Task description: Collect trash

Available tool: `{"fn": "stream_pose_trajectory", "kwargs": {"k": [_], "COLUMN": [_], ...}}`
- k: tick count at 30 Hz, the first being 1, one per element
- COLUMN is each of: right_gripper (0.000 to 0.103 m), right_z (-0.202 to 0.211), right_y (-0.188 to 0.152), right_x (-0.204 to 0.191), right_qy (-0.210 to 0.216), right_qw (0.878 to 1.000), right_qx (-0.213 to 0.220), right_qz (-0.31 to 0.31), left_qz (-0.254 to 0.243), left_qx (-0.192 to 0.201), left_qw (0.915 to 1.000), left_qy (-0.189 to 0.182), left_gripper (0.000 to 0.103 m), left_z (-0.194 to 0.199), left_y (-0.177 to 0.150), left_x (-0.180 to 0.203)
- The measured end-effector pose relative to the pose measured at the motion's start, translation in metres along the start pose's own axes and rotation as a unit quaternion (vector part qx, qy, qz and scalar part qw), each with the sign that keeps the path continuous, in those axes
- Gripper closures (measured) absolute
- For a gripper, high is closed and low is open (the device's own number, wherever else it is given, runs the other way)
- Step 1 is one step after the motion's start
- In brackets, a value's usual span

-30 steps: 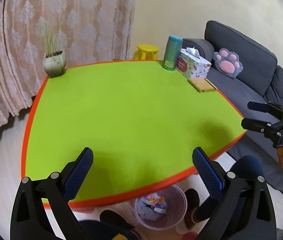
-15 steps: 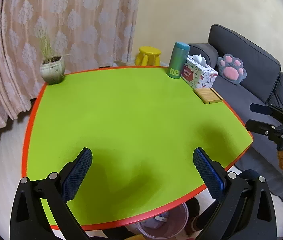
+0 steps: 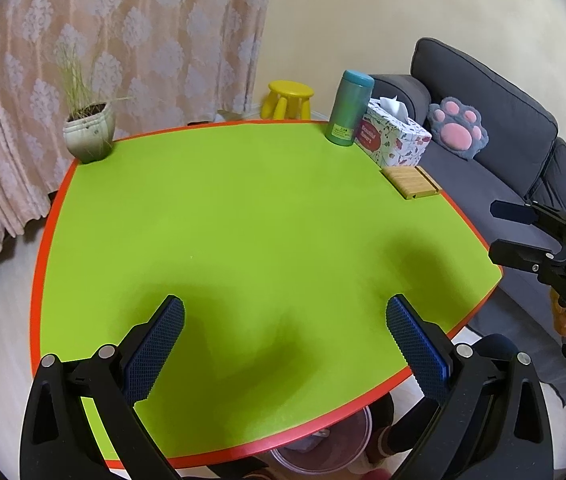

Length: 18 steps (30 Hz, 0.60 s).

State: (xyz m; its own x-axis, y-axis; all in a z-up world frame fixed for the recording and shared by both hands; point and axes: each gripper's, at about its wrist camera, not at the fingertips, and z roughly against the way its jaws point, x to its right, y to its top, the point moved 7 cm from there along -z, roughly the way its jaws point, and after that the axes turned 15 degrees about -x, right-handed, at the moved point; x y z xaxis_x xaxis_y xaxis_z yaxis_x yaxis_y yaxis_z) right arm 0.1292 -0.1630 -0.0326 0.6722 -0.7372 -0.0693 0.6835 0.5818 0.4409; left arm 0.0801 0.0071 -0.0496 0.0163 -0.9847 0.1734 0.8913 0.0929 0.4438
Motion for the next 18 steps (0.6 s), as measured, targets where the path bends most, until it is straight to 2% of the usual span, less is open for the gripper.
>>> {"fn": "stream_pose_trajectory", "kwargs": {"k": [18], "right_gripper": [0.004], "right_z": [-0.0017], "right_y": [-0.0017], "right_x": [0.0033], "right_qy": [-0.001], "right_qw": [1.000], "right_qx": [-0.003], "right_qz": [-0.002], "left_qz": [0.002], "left_qx": [0.003], "left_qw": [1.0000], "left_qy": [0.002], "left_gripper": [0.006], "left_z": [0.0012], "left_y": [0.0007], "left_x": [0.0003]}}
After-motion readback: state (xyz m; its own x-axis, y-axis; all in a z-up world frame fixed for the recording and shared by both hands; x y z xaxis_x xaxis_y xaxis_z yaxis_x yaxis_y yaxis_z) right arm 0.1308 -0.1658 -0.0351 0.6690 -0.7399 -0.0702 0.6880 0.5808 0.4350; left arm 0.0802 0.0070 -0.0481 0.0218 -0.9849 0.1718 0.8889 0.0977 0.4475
